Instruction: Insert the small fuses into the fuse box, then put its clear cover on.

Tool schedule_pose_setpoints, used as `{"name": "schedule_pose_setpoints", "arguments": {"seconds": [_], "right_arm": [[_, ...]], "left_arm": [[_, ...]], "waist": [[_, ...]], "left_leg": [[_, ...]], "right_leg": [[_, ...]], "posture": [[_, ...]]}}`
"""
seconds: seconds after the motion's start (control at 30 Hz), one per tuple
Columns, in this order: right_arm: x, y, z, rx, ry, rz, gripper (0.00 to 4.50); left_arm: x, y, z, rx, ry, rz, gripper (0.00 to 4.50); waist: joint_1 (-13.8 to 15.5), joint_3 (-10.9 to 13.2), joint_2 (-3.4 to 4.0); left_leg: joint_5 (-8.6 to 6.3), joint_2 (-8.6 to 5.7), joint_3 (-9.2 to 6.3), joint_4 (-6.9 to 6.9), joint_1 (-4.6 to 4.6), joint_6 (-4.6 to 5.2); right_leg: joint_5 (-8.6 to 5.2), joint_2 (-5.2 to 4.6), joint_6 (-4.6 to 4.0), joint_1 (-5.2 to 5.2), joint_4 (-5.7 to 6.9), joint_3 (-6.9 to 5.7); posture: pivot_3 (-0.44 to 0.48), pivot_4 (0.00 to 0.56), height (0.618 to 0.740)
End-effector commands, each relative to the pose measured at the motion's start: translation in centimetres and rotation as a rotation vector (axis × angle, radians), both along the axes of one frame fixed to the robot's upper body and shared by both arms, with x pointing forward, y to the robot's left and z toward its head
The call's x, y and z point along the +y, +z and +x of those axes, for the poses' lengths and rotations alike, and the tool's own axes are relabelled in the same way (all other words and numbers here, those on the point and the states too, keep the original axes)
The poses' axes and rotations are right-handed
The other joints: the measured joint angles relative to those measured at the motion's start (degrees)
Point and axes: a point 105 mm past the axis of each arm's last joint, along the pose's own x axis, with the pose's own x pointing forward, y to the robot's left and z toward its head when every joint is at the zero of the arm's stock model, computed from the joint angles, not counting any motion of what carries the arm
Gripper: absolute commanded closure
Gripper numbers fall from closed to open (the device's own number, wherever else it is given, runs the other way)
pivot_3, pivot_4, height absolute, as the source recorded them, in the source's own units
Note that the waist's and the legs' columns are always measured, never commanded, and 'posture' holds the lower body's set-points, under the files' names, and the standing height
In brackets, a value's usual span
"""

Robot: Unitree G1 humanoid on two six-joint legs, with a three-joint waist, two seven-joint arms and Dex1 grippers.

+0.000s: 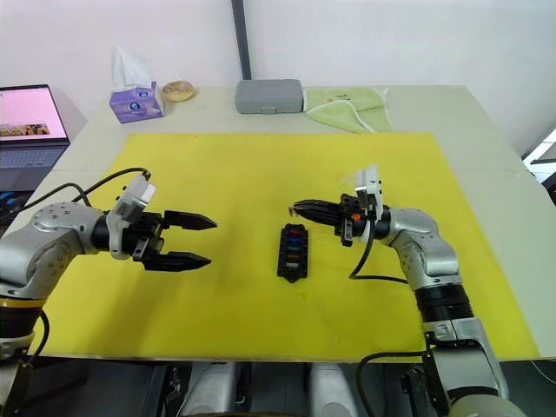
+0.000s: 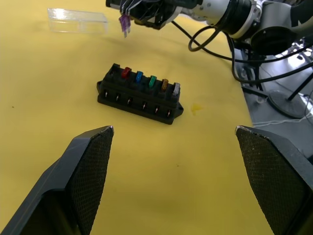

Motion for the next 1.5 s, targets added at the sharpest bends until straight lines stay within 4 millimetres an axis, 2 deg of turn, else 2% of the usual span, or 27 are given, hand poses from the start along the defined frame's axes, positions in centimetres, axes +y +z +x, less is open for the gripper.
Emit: {"name": "schedule_pose_setpoints", "arguments": {"seconds": [0.03, 0.3, 0.53, 1.1, 1.5], "right_arm": [[-0.2, -0.3, 0.2, -0.035, -0.015, 0.001, 4.5], [-0.3, -2.0, 0.5, -0.02, -0.032, -0.003, 4.5], [0.0, -2.1, 1.0, -0.039, -0.037, 0.003, 4.5], [-0.2, -2.7, 1.8, -0.068, -0.073, -0.02, 4.5], [0.1, -3.7, 1.3, -0.058, -0.056, -0.037, 4.5]], "left_arm": [[0.1, 1.4, -0.2, -0.043, 0.0, -0.011, 0.32], [0.0, 1.6, -0.8, -0.019, 0.001, -0.005, 0.32], [0.4, 1.8, -1.6, 0.019, -0.005, 0.021, 0.32], [0.5, 2.1, -1.5, 0.02, 0.023, 0.013, 0.32], [0.5, 2.4, -1.3, 0.023, 0.043, 0.002, 0.32]], "waist": [[0.0, 0.0, 0.0], [-0.08, 0.0, 0.0], [-0.21, 0.0, 0.0], [-0.23, 0.0, 0.01], [-0.26, 0.0, 0.01]], "left_leg": [[0.0, 0.0, 0.0, 0.0, 0.0, 0.0], [0.0, 0.0, 0.0, 0.01, 0.01, 0.0], [0.0, 0.0, 0.0, 0.02, 0.03, -0.01], [0.01, 0.0, -0.01, 0.04, 0.04, -0.01], [0.01, 0.0, -0.01, 0.06, 0.04, -0.01]], "right_leg": [[0.0, 0.0, 0.0, 0.0, 0.01, 0.0], [0.0, 0.01, 0.0, 0.0, 0.05, 0.0], [0.0, 0.02, 0.0, 0.0, 0.07, 0.0], [0.0, 0.02, 0.0, 0.01, 0.11, 0.0], [0.0, 0.03, 0.0, 0.01, 0.13, 0.01]], "posture": [[0.0, 0.15, 0.74], [0.0, 0.15, 0.74], [0.0, 0.15, 0.74], [0.0, 0.15, 0.74], [0.0, 0.15, 0.74]]}}
